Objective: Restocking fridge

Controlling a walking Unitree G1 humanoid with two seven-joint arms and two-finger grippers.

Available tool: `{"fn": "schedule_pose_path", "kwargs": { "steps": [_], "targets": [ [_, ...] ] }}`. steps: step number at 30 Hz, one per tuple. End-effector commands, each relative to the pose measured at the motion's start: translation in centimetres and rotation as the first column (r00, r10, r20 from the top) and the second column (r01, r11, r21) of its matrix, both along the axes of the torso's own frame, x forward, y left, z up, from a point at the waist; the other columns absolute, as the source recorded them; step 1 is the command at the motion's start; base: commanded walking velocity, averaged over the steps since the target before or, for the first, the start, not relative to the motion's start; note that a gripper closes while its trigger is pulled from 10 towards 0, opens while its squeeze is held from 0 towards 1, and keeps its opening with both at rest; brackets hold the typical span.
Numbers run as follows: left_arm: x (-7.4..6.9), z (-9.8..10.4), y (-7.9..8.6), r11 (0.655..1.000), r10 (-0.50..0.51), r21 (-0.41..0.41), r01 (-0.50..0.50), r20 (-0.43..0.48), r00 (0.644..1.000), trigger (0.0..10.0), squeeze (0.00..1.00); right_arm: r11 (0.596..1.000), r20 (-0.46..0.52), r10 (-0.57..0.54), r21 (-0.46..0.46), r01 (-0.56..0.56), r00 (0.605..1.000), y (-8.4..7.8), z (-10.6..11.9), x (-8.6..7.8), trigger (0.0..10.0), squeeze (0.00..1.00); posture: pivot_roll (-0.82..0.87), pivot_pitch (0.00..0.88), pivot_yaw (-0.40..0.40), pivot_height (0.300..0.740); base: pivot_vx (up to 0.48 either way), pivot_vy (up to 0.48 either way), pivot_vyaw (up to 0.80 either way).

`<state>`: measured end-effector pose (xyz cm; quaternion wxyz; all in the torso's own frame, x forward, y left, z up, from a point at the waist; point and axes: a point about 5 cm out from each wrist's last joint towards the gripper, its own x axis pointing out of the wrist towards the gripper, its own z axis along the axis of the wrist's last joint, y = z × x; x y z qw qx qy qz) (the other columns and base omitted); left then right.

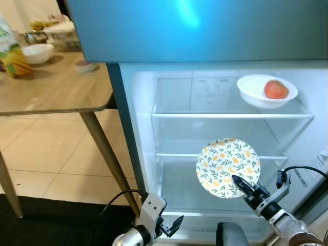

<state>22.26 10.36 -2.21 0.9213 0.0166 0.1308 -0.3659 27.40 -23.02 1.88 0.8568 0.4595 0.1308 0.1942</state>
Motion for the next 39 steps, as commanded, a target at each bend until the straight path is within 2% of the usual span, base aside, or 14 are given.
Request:
{"fn": "schedule_pose_path", "kwargs": {
  "steps": [1,7,12,16,24,28,30,34,39],
  "targets": [
    [0.4,0.5,-0.4,1.0,0.001,-0.015,0.0,0.032,0.999,10.0,0.0,1.0,0.012,-0.015,0.017,0.015,1.0,-0.1,0.6,0.6,10.0,0.0,-0.09,0.0,0.006,0.5,0.0,0.0,0.0],
    [0.5,0.6,-0.4,1.0,0.001,-0.015,-0.001,0.042,0.999,10.0,0.0,0.998,0.038,-0.032,0.047,0.03,0.999,-0.2,1.3,1.2,10.0,0.0,-0.09,0.0,0.006,0.475,0.0,0.0,0.0],
    [0.8,1.1,-0.6,1.0,0.001,-0.021,0.001,0.07,0.998,10.0,0.0,0.995,0.095,-0.052,0.089,0.043,0.994,-0.3,3.0,2.5,10.0,0.0,-0.09,0.0,0.005,0.45,0.0,0.0,0.0],
    [1.4,1.8,-0.8,1.0,0.004,-0.024,-0.001,0.12,0.993,10.0,0.0,0.989,0.11,-0.112,0.108,0.1,0.988,-0.4,4.2,3.8,10.0,0.0,-0.09,0.0,0.005,0.45,0.0,0.0,0.0],
    [1.8,2.5,-1.2,1.0,0.0,-0.029,0.005,0.169,0.986,10.0,0.0,0.981,0.122,-0.183,0.081,0.174,0.975,-0.3,6.3,5.8,10.0,0.0,-0.08,0.0,0.002,0.45,0.0,0.0,0.0],
    [1.6,2.6,-1.5,0.999,-0.006,-0.033,0.012,0.181,0.983,10.0,0.0,0.956,0.089,-0.292,0.054,0.288,0.952,-0.6,7.5,7.2,10.0,0.0,-0.09,0.0,0.004,0.45,0.0,0.0,0.0],
    [1.6,2.6,-1.5,0.999,-0.005,-0.035,0.012,0.183,0.983,10.0,0.0,0.948,0.076,-0.318,0.045,0.316,0.945,-0.7,7.6,7.3,10.0,0.0,-0.09,0.0,0.004,0.45,0.0,0.0,0.0],
    [1.8,3.0,-1.7,0.999,0.0,-0.043,0.009,0.202,0.979,10.0,0.0,0.899,-0.006,-0.438,-0.005,0.438,0.899,-1.2,7.3,7.7,10.0,0.0,-0.09,0.0,0.002,0.45,0.0,0.0,0.0],
    [2.0,3.2,-1.8,0.999,0.004,-0.047,0.006,0.21,0.978,10.0,0.0,0.87,-0.067,-0.491,0.01,0.492,0.869,-1.4,6.8,7.5,10.0,0.0,-0.09,0.0,0.002,0.45,0.0,0.0,0.0]
  ]
}}
